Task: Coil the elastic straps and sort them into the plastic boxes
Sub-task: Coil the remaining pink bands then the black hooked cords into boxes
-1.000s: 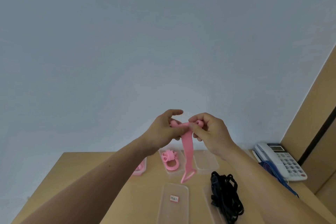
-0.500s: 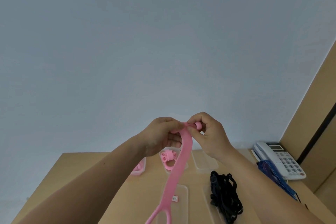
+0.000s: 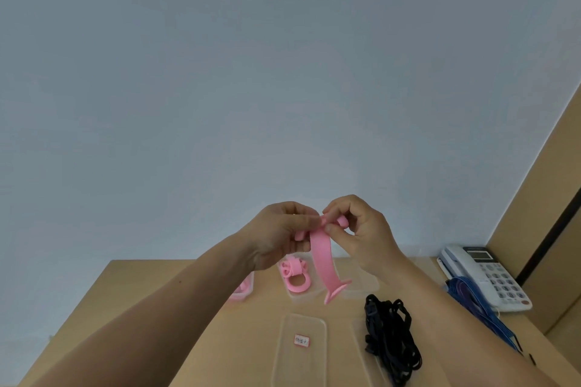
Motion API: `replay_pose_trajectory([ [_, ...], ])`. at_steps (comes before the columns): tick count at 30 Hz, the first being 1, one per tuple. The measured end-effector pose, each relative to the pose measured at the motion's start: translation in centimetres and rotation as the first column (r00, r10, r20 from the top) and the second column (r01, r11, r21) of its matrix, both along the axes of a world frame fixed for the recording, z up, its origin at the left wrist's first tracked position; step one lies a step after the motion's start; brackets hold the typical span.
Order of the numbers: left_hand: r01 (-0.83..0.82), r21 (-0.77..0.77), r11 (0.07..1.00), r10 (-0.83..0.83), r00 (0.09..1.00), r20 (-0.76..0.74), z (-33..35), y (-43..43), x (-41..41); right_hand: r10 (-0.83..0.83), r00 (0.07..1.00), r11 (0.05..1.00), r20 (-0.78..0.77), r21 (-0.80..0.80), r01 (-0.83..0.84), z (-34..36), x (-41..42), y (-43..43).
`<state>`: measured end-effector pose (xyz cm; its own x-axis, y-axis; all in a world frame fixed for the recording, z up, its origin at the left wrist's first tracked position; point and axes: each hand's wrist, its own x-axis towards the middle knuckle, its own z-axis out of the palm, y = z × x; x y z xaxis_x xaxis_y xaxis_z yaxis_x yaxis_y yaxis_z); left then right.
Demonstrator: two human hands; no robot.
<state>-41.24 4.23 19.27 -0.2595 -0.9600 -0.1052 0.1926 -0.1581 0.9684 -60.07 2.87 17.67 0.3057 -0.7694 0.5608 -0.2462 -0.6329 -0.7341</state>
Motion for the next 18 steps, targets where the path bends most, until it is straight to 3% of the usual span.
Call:
replay_pose_trajectory([
  [5,-0.047,-0.241,0.969,0.084,0.986,0.144,0.1,0.0,0.0,0.081,0.981,0.950,0.177,0.285,-0.130,0.9,-0.1,0.2],
  [9,-0.051,-0.396,0.917,0.153,0.961,0.231,-0.2,0.0,-0.1,0.072,0.993,0.925,0.090,0.367,-0.100,1.1,-0.1,0.1],
  [12,-0.045,-0.363,0.931,0.124,0.972,0.198,-0.4,0.0,0.0,0.049,0.995,0.932,0.082,0.354,-0.075,1.1,-0.1,0.1],
  [18,0.111,-0.135,0.985,-0.091,0.985,0.149,0.0,0.4,1.0,0.043,0.994,0.945,0.102,0.319,-0.074,0.9,0.0,0.1],
])
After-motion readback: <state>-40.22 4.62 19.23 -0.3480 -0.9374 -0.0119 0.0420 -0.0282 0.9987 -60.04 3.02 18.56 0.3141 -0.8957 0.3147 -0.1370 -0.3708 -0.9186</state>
